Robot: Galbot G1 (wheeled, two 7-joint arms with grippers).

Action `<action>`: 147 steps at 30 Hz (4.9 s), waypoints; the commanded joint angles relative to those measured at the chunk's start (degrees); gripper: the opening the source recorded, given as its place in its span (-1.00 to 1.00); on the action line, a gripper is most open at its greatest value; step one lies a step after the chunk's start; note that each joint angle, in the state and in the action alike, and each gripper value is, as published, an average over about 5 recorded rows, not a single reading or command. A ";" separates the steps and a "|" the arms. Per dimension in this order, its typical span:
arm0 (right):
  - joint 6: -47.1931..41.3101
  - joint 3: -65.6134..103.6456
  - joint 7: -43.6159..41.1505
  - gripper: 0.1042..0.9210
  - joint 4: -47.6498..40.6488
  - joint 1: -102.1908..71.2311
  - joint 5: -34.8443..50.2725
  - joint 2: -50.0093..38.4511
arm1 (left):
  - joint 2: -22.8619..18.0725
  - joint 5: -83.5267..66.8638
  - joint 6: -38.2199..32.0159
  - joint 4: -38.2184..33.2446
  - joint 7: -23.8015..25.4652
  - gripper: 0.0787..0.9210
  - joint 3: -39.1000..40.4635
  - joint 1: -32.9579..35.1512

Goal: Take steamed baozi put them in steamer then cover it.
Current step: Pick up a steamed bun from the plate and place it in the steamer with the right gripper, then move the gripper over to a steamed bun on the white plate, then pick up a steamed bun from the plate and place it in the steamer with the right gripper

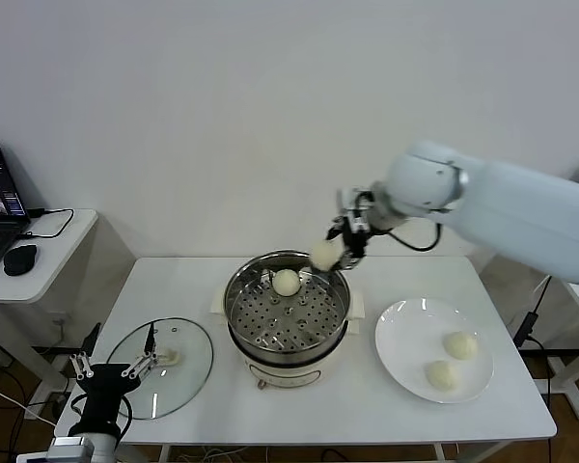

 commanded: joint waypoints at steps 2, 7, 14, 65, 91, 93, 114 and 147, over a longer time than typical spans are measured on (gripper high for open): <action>-4.59 -2.68 5.43 0.24 -4.68 -4.39 4.39 14.23 | -0.22 -0.04 0.03 -0.11 0.00 0.77 -0.23 -0.12; -4.57 -2.44 5.96 0.26 -9.17 -8.53 2.04 17.05 | -0.58 -0.10 -0.06 -0.22 -0.05 0.77 -0.47 0.03; -4.57 -1.75 6.26 0.26 -13.44 -12.25 0.30 19.84 | -0.63 -0.51 -0.11 -0.74 -0.12 0.77 -1.21 0.26; 15.71 6.75 -17.90 0.76 16.43 -11.71 -24.10 -45.87 | 1.68 -0.49 -0.36 1.60 -0.11 0.77 0.38 -0.10; 21.93 36.74 -7.62 0.76 4.51 -60.38 -40.70 -35.77 | -0.45 1.76 -0.29 1.40 -0.13 0.77 0.53 1.63; 21.83 37.46 -7.17 0.76 3.87 -61.19 -40.74 -34.31 | -0.55 1.86 -0.24 1.24 -0.13 0.77 0.36 1.79; 20.52 38.38 -6.14 0.75 -0.94 -61.70 -41.49 -30.00 | -0.79 1.86 -0.36 2.07 -0.18 0.77 0.28 1.53; 18.69 25.00 -13.27 0.25 -0.25 -18.20 -22.17 -29.47 | -0.09 0.95 -0.43 1.24 -0.22 0.77 -0.17 1.37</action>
